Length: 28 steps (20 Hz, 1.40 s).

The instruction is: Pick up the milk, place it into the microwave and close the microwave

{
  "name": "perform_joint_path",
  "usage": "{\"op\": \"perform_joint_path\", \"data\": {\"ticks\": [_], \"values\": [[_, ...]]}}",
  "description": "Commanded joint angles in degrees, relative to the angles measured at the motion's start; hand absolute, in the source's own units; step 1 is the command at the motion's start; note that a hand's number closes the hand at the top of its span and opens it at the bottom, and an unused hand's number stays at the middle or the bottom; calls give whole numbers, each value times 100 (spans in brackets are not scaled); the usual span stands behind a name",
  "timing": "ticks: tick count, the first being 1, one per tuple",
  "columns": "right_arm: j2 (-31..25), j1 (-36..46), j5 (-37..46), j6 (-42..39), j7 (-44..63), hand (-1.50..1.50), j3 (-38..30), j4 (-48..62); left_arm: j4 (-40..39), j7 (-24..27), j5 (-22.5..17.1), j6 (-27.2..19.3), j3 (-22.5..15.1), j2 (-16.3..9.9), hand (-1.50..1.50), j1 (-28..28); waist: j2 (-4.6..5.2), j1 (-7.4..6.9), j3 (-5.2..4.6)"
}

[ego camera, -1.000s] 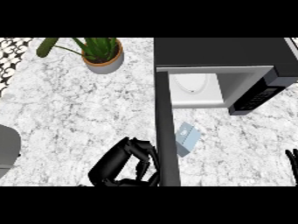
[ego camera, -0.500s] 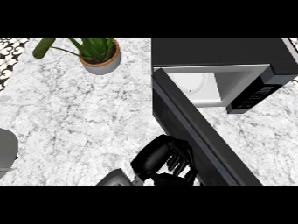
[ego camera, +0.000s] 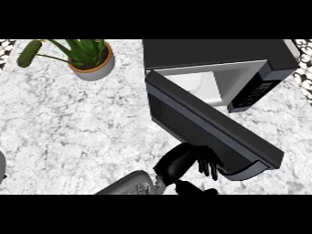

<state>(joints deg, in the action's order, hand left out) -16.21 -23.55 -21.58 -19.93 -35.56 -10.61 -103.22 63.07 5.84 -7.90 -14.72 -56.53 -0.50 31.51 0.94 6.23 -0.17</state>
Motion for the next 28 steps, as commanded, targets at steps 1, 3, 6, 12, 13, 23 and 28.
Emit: {"op": "perform_joint_path", "data": {"ticks": [1,3,6,12,13,23,28], "values": [[-150,173,-190,-207,200,-150,85,-216,61,173,-732,-435,-243,47,-150,343,42,183,-7],[-344,291,-305,-349,244,-150,2,-289,-89,359,-808,-551,-206,47,150,539,77,308,-10],[-431,384,-398,-377,438,-150,77,-548,124,576,-1235,-628,-7,48,150,776,118,514,-31],[-664,447,-611,-625,571,-150,101,-841,-197,832,-1759,-750,218,48,150,1350,178,896,-18],[-617,518,-618,-589,597,-150,161,-823,-215,771,-1804,-812,294,48,150,1548,203,943,-12],[-924,668,-989,-765,873,-150,104,-1032,-772,836,-2417,-1067,458,47,150,2287,307,1382,7],[-1116,751,-1114,-830,1021,-150,45,-1077,-908,845,-2610,-1236,440,42,150,2521,334,1561,11]]}}
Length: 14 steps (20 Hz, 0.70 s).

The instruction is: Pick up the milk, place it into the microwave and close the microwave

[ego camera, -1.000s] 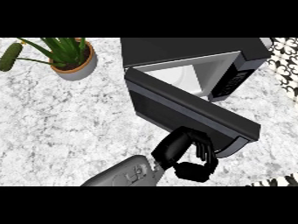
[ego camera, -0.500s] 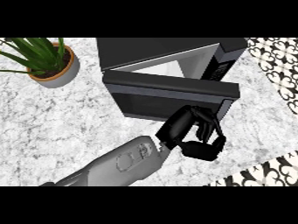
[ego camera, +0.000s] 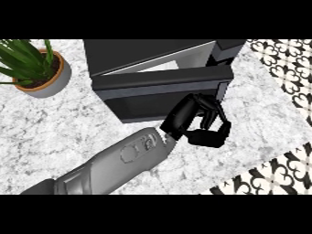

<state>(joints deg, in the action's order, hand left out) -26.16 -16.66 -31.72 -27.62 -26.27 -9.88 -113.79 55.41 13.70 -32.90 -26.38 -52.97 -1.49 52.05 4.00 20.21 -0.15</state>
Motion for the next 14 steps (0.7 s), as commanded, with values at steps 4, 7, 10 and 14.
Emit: {"op": "perform_joint_path", "data": {"ticks": [4,7,10,14], "values": [[-237,155,-254,-53,194,-150,-111,-83,-283,120,-278,-177,142,141,150,556,62,252,-2],[-312,175,-286,-78,241,-150,-146,-70,-406,80,-380,-226,161,140,150,706,79,347,11],[-385,238,-388,-60,314,-150,-202,-46,-442,91,-471,-324,181,138,150,816,89,410,12],[-544,325,-505,-92,366,-150,-346,-58,-541,116,-559,-401,174,135,150,888,101,518,15]]}}
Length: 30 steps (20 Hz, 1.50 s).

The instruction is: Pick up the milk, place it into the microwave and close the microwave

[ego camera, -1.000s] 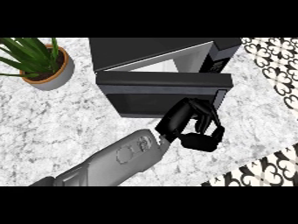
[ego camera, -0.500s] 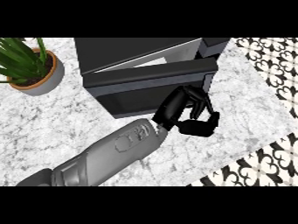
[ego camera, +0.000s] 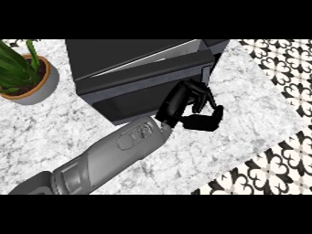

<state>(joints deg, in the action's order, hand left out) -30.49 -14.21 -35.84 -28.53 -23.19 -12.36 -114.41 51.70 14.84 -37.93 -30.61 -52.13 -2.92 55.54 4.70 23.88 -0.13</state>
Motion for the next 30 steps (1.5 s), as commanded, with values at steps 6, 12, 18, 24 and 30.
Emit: {"op": "perform_joint_path", "data": {"ticks": [6,12,18,24,30], "values": [[-324,197,-184,-19,142,-150,-281,40,-285,87,-163,-178,86,276,150,603,51,246,15],[-484,307,-375,-82,235,-150,-352,100,-314,154,-263,-342,55,274,150,678,52,285,23],[-598,433,-560,-99,317,-150,-401,144,-347,232,-380,-434,11,276,150,698,91,342,18],[-688,498,-759,-150,367,-150,-460,238,-436,271,-440,-496,-33,275,150,799,91,391,33],[-760,498,-935,-121,462,-150,-528,283,-779,187,-830,-1306,499,279,150,561,40,116,12]]}}
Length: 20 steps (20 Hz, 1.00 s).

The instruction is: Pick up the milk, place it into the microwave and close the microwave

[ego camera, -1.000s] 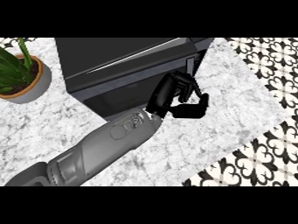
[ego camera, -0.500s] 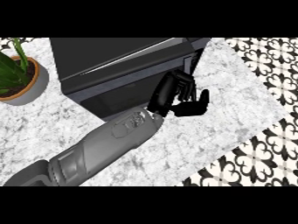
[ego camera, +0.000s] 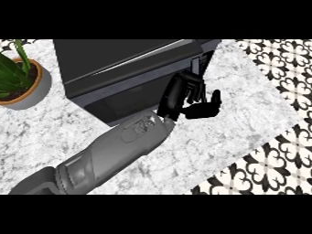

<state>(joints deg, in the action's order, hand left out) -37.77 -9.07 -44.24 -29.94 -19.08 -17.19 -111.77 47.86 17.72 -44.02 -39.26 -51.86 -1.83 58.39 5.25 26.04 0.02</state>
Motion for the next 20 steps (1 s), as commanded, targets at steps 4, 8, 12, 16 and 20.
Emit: {"op": "perform_joint_path", "data": {"ticks": [4,8,12,16,20], "values": [[-104,10,-267,56,66,-150,-223,66,-696,-87,-355,-543,551,183,150,258,-12,-257,-4],[-145,-86,-342,119,82,-150,-430,86,-938,-37,-481,-362,486,183,150,252,-4,-355,-10],[-208,-154,-412,146,106,-150,-611,87,-1171,20,-552,-215,376,46,150,296,-6,-523,-5],[-238,-196,-541,201,140,-150,-744,-12,-1316,29,-684,102,241,-127,150,263,10,-662,-19],[-249,-307,-648,236,197,-150,-846,-69,-1435,222,-762,61,199,-109,-150,212,5,-789,-25]]}}
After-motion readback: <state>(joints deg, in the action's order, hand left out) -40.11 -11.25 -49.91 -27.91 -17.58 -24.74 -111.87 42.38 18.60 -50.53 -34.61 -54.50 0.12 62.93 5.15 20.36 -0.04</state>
